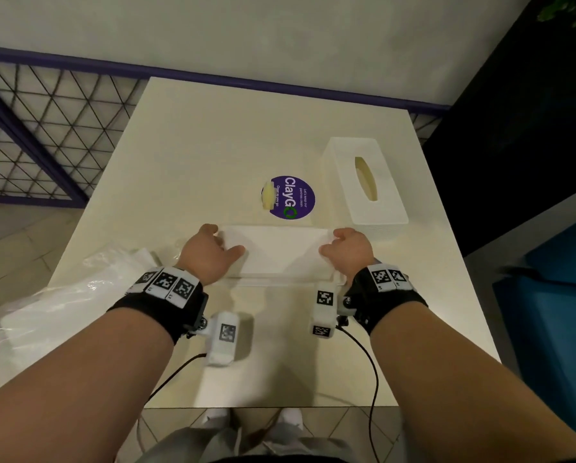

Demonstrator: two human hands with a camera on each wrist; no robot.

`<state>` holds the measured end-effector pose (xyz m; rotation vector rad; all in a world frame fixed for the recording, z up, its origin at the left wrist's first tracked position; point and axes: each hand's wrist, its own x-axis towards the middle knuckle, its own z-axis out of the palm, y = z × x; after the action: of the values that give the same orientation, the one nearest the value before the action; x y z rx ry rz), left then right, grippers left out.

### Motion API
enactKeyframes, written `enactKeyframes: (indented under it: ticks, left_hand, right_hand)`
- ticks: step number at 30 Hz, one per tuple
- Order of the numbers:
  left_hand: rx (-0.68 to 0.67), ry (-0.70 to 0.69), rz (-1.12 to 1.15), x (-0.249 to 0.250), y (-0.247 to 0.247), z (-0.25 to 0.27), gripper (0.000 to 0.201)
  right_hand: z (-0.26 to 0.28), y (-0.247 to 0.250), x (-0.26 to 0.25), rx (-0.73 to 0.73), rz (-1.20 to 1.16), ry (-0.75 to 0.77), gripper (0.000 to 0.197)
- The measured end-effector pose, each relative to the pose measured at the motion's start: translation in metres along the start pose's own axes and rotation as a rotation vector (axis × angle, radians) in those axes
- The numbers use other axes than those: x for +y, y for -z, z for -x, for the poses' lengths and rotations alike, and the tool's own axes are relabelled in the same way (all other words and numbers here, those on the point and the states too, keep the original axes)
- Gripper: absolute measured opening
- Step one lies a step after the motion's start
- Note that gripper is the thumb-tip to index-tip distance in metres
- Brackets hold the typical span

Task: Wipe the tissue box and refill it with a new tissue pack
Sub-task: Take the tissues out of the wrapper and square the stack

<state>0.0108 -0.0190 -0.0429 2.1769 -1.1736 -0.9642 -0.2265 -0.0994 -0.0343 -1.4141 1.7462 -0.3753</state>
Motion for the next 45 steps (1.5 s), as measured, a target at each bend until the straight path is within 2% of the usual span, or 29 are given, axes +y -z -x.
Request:
enactKeyframes:
  ticks: [2,6,8,11,15,16,18,20,22,25,29,31,37,39,41,42,45]
  left_hand:
    - [0.024,-0.059,-0.008,0.001,0.011,0.007,0.062]
    - [0.169,-0.180,0.017,-0.010,0.058,0.031,0.035]
    - [0.244,-0.165,-0.034,-0.029,0.086,0.042,0.040]
    - [0.188,-0.001,-0.247,-0.065,0.123,0.058,0.072]
    - [0.013,0.168,-0.649,-0.109,0.143,0.073,0.137]
    - [-0.012,0.185,-0.693,-0.119,0.142,0.076,0.146]
    - [-0.028,0.194,-0.725,-0.138,0.138,0.079,0.152]
    - [-0.036,0.194,-0.701,-0.148,0.133,0.081,0.152]
    - [-0.037,0.203,-0.673,-0.155,0.128,0.082,0.150]
    - [-0.030,0.197,-0.676,-0.159,0.124,0.082,0.146]
    - [-0.026,0.194,-0.652,-0.164,0.122,0.081,0.144]
    - [-0.019,0.185,-0.635,-0.168,0.122,0.081,0.143]
    - [0.030,0.155,-0.586,-0.178,0.119,0.082,0.142]
    - [0.045,0.146,-0.568,-0.181,0.118,0.082,0.142]
    - [0.056,0.133,-0.554,-0.183,0.118,0.083,0.141]
    - [0.063,0.127,-0.549,-0.184,0.118,0.083,0.141]
    - [0.084,0.122,-0.542,-0.185,0.117,0.084,0.141]
  right_hand:
    - [0.002,-0.001,-0.006,0.045,0.084,0.059,0.051]
    - [0.018,-0.024,-0.034,0.091,0.062,0.264,0.035]
    - [0.031,-0.049,-0.053,0.019,0.020,0.342,0.028]
    - [0.056,-0.094,-0.085,-0.159,0.031,0.463,0.025]
    - [0.085,-0.154,-0.120,-0.376,0.122,0.546,0.024]
    - [0.088,-0.167,-0.127,-0.413,0.178,0.544,0.026]
    - [0.090,-0.189,-0.140,-0.481,0.346,0.523,0.033]
    - [0.087,-0.202,-0.150,-0.525,0.471,0.478,0.037]
    - [0.084,-0.213,-0.156,-0.540,0.568,0.411,0.030]
    - [0.084,-0.226,-0.158,-0.571,0.691,0.342,0.044]
    - [0.093,-0.227,-0.161,-0.457,0.667,0.440,0.021]
    - [0.097,-0.226,-0.161,-0.420,0.621,0.469,0.031]
    - [0.102,-0.224,-0.162,-0.396,0.459,0.405,0.034]
    - [0.103,-0.223,-0.163,-0.421,0.443,0.330,0.032]
    - [0.104,-0.221,-0.164,-0.490,0.479,0.259,0.020]
    - [0.105,-0.220,-0.164,-0.526,0.492,0.230,0.023]
    - [0.107,-0.218,-0.165,-0.566,0.546,0.270,0.027]
